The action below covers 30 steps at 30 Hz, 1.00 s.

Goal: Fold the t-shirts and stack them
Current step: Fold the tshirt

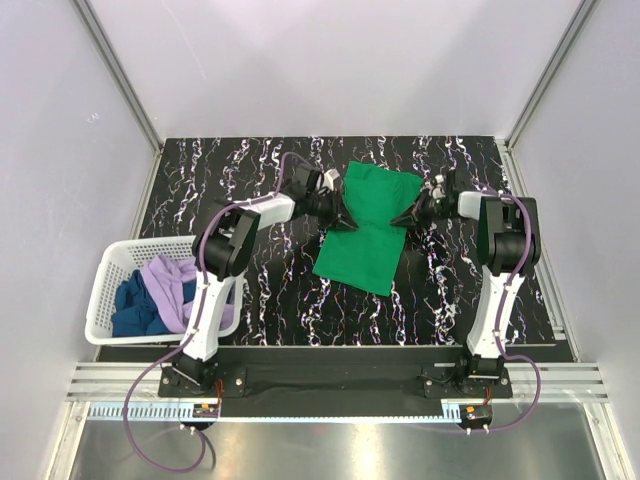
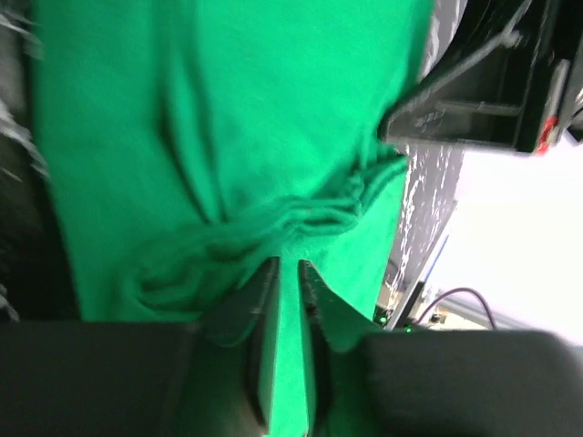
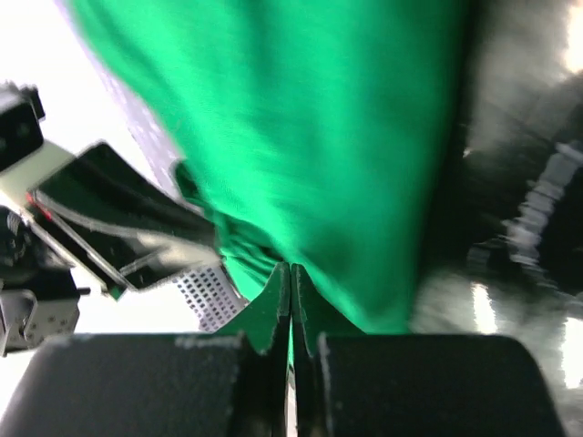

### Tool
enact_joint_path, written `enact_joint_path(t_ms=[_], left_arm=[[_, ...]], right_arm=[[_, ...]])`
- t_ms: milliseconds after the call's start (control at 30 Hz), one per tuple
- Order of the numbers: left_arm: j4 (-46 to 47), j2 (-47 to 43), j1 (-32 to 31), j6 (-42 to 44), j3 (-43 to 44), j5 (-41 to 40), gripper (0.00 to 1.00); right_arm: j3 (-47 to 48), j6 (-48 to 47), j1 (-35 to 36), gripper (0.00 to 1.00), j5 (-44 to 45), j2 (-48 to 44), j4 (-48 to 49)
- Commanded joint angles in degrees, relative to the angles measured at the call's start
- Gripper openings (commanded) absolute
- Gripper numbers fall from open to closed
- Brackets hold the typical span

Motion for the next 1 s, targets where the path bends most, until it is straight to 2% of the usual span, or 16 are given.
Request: enact_joint_path(t_ms=[0, 167, 333, 400, 533, 700, 867, 967], left_arm=[[-1.2, -8.3, -1.3, 4.1, 1.8, -1.5, 0.22], [7.5, -5.2, -0.6, -2.6, 8.8, 1.2, 0.27], [11.1, 9.1, 2.4, -8.6, 20.1, -1.1, 0.26], [10.8, 12.5, 3.2, -10.1, 23.9, -2.9, 0.25], [9.3, 18.1, 3.8, -11.4, 26.3, -6.8, 0.24], [4.7, 17.6, 4.6, -8.2, 24.5, -7.7, 0.24], [-1.3, 12.5, 4.7, -2.4, 20.5, -10.1, 0.23], [-4.0, 8.3, 4.7, 2.3, 18.8, -10.8, 0.31]], right_arm=[[7.0, -2.0, 0.4, 0.0, 0.9, -4.3, -3.4], [15.2, 0.1, 0.4, 0.0, 0.7, 1.8, -4.5], [21.3, 4.3, 0.4, 0.0, 1.5, 8.7, -1.1], [21.9, 5.5, 0.2, 0.0, 2.1, 11.4, 0.5], [22.2, 6.5, -0.1, 0.0, 5.2, 14.7, 1.0], [24.7, 3.3, -0.5, 0.0, 7.1, 15.2, -3.8], [34.1, 0.9, -0.4, 0.01, 7.0, 17.0, -10.4], [38.2, -0.3, -0.2, 0.03, 7.7, 15.1, -14.1]])
